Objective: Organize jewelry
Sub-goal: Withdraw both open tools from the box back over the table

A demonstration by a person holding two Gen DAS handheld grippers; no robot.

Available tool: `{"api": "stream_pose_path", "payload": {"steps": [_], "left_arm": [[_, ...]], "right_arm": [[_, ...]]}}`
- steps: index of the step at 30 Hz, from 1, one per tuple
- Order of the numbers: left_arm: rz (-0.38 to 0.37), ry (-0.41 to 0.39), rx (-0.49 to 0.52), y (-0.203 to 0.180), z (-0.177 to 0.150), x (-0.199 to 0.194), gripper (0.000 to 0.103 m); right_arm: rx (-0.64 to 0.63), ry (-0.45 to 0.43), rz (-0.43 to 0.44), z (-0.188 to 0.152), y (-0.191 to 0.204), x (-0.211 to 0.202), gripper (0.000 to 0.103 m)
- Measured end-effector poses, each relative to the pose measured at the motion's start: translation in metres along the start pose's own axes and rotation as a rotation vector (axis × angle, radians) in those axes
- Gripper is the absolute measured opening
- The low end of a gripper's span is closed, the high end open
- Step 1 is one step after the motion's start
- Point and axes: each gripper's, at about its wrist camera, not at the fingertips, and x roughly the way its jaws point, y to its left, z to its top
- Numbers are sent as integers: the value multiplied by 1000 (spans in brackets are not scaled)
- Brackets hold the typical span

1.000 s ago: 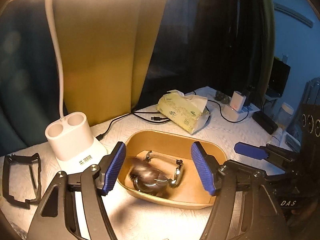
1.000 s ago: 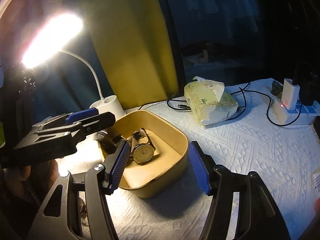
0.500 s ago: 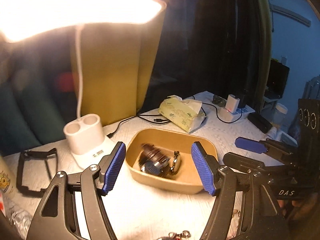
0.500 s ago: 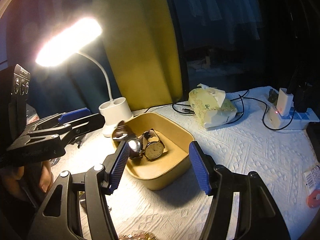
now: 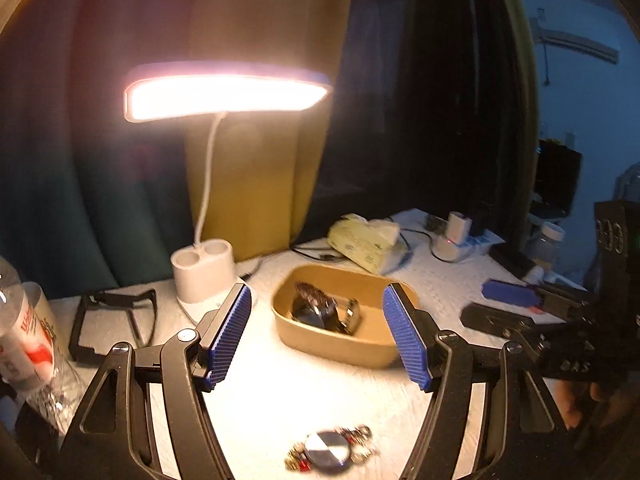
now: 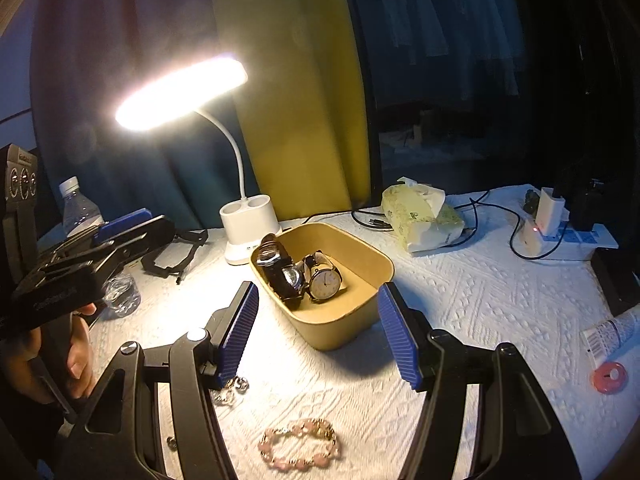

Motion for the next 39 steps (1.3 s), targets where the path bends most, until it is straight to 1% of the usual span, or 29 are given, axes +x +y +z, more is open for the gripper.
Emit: {"api": "stream_pose_path", "payload": {"steps": [4,11,15,22,28,30,34,39], "left_arm": [[-21,41,-20,-3,-7,-11,72],[3,51,-22,-7,-20,-31,72],[21,59,-41,-5,-30,-42,72],[31,107,-54,-9,-53,-48,72],[34,190,-43,-17,-77,-47,72],[49,225,-26,-23,-83,-45,72],[53,281,11,-33,-93,-40,72],[62,370,20,-37,-109,-31,72]], "right_arm": [[-9,-3,-1,-4,4,-12,62],[-12,0,1,-14,9,-25,62],[-14,9,6,-22,12,-30,62],[-12,49,15,-40,14,-31,62],[-1,91,15,-56,9,-30,62],[6,101,14,-60,6,-30,62],[24,121,14,-68,0,-28,62],[35,129,19,-73,-4,-28,62]]}}
